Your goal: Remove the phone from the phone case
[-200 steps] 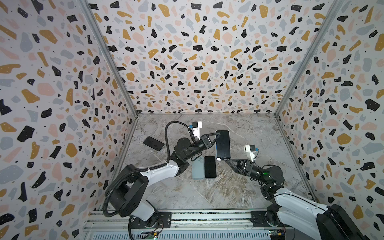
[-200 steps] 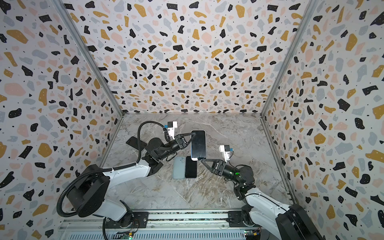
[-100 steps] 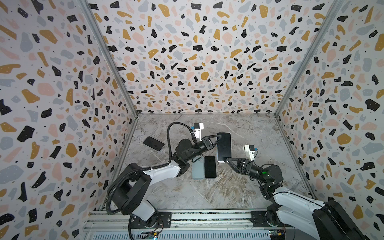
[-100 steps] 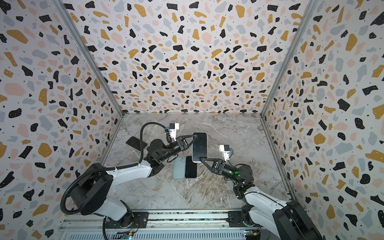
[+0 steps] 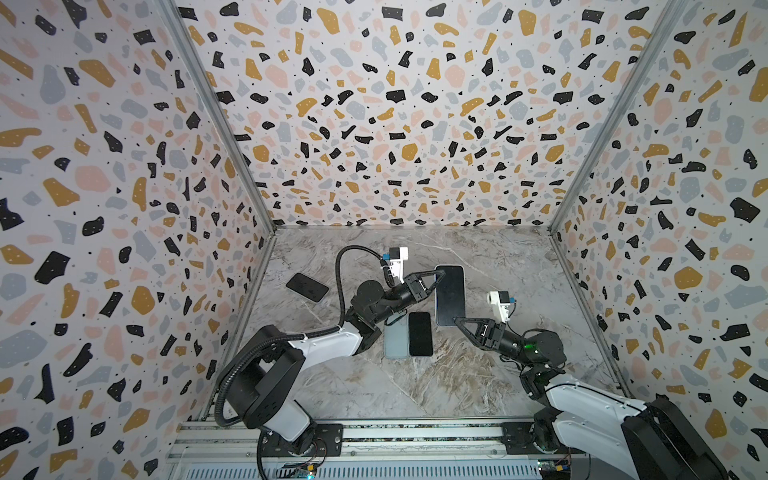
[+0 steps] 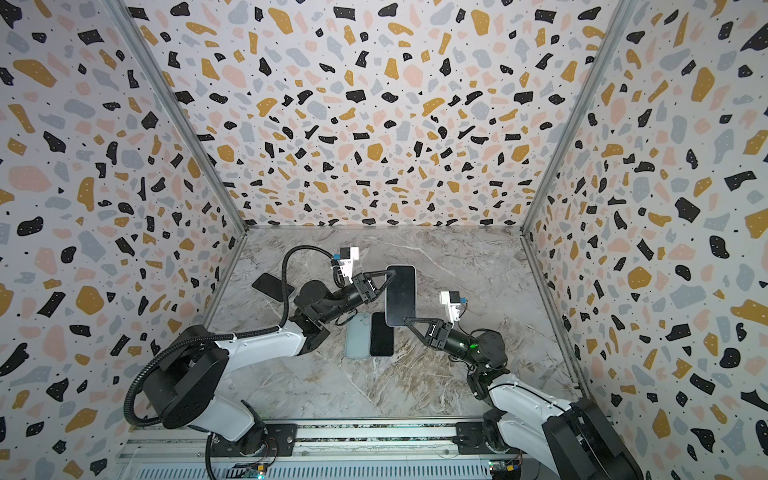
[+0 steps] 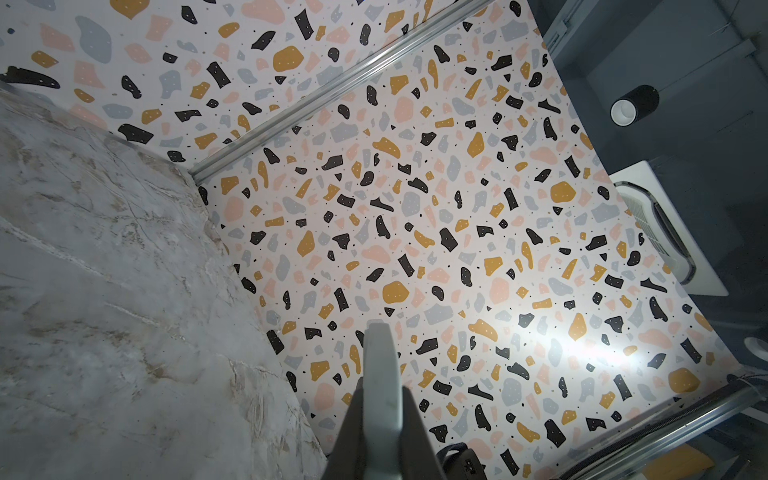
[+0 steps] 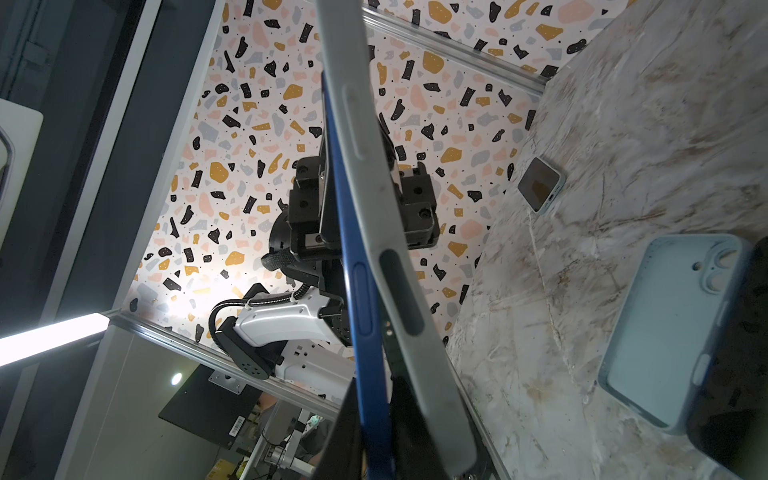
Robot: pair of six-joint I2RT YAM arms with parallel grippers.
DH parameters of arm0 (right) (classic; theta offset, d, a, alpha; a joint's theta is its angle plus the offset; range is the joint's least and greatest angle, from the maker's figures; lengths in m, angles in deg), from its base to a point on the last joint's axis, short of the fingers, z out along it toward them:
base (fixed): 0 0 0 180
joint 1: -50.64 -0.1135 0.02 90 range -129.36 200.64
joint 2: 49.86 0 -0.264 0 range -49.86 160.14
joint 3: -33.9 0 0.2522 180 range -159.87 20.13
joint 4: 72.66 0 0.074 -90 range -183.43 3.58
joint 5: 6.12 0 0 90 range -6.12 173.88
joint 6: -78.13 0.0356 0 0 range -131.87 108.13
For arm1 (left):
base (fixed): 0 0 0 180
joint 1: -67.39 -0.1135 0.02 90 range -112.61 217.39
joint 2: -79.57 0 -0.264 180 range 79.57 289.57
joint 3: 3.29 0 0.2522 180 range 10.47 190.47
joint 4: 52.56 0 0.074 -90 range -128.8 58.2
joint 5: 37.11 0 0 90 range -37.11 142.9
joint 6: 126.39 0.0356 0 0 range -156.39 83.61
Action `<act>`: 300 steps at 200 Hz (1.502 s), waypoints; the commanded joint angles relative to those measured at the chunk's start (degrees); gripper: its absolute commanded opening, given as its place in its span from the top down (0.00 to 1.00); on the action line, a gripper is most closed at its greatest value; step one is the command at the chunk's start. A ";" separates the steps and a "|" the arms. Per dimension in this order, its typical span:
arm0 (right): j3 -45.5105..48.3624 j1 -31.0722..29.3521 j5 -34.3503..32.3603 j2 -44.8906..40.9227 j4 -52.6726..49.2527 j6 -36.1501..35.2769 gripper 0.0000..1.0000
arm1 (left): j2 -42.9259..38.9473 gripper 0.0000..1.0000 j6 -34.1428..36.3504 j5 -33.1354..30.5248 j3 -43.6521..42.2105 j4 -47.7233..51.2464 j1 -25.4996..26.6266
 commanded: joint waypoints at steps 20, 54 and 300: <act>-0.02 0.47 -1.68 -1.47 2.19 0.68 0.95 | 0.30 1.00 0.69 1.94 -0.75 -4.90 0.95; 0.25 0.52 -2.34 -2.91 -0.32 1.11 1.00 | 0.22 1.00 0.83 1.64 -1.32 -4.91 1.13; -4.97 2.14 -5.55 -7.19 -8.08 2.71 1.00 | 0.37 0.47 7.35 -7.52 -17.71 -24.60 9.54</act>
